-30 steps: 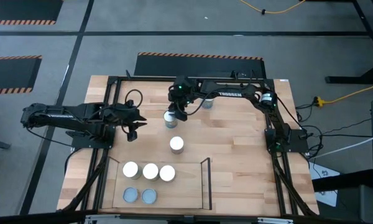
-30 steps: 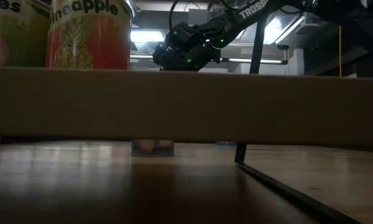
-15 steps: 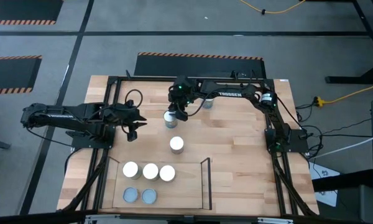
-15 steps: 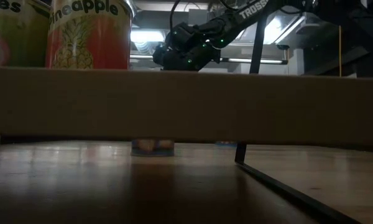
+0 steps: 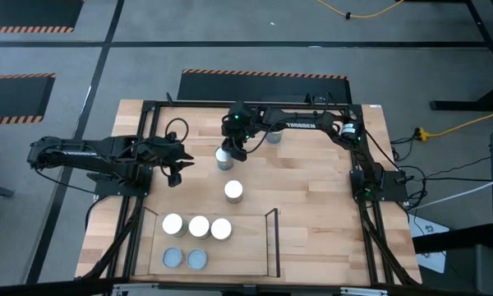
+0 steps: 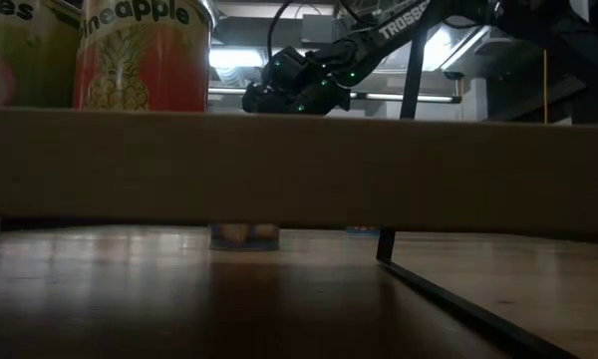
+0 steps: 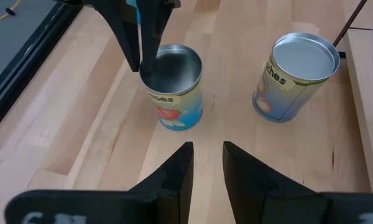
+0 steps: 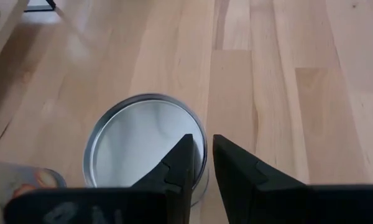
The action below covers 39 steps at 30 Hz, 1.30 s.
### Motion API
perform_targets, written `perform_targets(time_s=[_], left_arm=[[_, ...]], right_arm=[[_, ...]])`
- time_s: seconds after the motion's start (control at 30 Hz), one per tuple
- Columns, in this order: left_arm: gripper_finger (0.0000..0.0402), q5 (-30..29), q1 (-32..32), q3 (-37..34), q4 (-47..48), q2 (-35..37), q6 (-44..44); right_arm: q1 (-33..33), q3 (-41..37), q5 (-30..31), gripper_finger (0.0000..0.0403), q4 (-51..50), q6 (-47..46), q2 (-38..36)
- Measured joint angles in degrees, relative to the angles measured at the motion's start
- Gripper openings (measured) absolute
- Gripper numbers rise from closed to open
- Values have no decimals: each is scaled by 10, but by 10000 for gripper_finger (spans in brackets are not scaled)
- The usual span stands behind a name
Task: Pick and place cans onto a shelf
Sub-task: Put the tomatoes on the shelf
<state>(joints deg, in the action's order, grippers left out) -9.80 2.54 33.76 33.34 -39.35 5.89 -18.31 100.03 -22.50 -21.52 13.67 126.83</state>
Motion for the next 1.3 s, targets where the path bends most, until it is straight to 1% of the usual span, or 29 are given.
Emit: perform_targets(time_s=[0.1,0.17,0.33,0.67,0.77,0.93,1.13,1.3], left_arm=[[79,0,0,0,0,0,0],[79,0,0,0,0,0,0],[79,0,0,0,0,0,0],[79,0,0,0,0,0,0],[79,0,0,0,0,0,0],[79,0,0,0,-1,0,0],[79,0,0,0,-1,0,0],[79,0,0,0,0,0,0]], right_arm=[[0,0,1,65,-1,-14,0],[0,0,1,55,-3,-22,0],[0,0,2,11,-3,-35,1],[1,-4,11,3,-24,-42,-19],[1,-4,15,2,-37,-42,-38],[2,-3,28,2,-93,-42,-83],[10,-3,28,1,-158,-47,-158],[36,-3,43,1,-214,-99,-226]])
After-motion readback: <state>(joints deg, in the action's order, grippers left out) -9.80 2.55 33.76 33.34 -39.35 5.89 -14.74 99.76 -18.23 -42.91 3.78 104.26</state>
